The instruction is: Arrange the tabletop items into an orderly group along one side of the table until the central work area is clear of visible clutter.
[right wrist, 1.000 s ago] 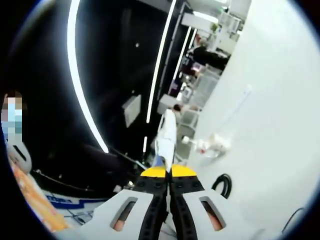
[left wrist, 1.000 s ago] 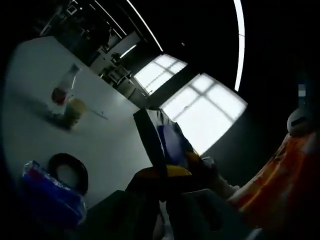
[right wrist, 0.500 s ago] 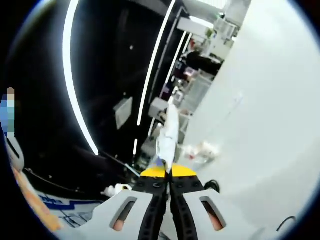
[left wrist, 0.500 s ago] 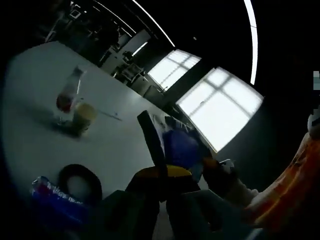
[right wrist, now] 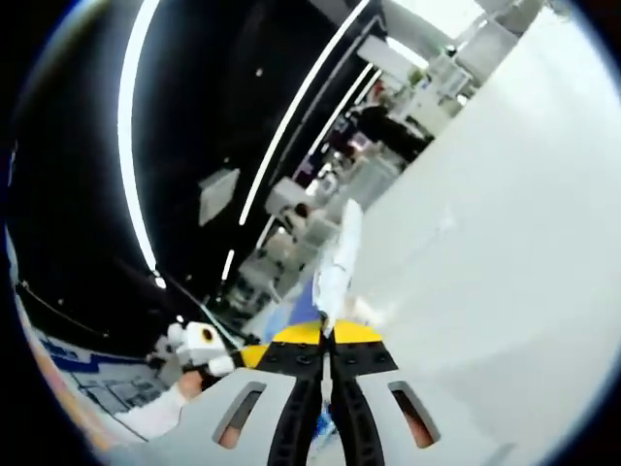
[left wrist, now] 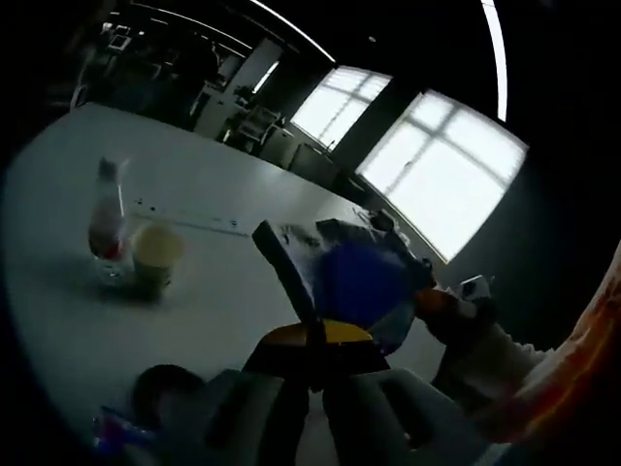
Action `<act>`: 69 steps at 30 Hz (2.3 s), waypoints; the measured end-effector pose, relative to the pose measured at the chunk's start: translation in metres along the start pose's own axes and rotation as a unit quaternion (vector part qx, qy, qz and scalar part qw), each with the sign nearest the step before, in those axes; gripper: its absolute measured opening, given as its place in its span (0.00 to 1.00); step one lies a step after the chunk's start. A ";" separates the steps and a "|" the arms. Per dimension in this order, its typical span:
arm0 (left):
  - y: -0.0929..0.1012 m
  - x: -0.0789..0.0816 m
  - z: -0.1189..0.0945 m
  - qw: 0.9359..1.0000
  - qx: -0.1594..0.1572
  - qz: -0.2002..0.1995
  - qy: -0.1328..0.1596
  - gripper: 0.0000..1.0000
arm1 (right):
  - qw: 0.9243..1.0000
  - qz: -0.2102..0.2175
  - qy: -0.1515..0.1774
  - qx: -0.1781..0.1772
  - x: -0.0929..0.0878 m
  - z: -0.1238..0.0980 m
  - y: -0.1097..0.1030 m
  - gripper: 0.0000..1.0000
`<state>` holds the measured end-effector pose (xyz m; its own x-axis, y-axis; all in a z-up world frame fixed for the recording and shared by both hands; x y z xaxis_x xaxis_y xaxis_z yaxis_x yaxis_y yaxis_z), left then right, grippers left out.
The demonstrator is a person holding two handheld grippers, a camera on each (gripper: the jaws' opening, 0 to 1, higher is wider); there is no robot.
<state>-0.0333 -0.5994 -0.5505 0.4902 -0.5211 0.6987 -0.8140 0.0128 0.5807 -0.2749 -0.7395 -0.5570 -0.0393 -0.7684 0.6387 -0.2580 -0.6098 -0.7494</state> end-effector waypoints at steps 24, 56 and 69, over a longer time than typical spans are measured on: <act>-0.051 -0.003 0.047 0.988 0.113 0.041 -0.099 0.00 | 0.994 -0.025 -0.069 -0.082 -0.014 0.055 0.049 0.00; -0.107 -0.014 0.115 0.961 0.232 0.113 -0.103 0.00 | 0.984 -0.019 -0.053 -0.167 -0.037 0.110 0.117 0.00; -0.117 -0.016 0.128 0.953 0.254 0.121 -0.111 0.00 | 0.983 -0.029 -0.069 -0.167 -0.036 0.121 0.133 0.00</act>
<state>0.0142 -0.7014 -0.6835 0.2369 -0.7243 0.6475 -0.9683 -0.2302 0.0967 -0.1906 -0.8167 -0.7008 0.1111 -0.7674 0.6315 -0.5599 -0.5733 -0.5981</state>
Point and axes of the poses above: the point that each gripper's makers call its tool centre point, and the gripper's own axes: z roughly forward along the fingers, y roughly to its right, x roughly out of its top, the point moved 10 cm from there along -z, roughly backward along the fingers, and after that the axes turned 3 degrees about -y, right-handed, at the moved point
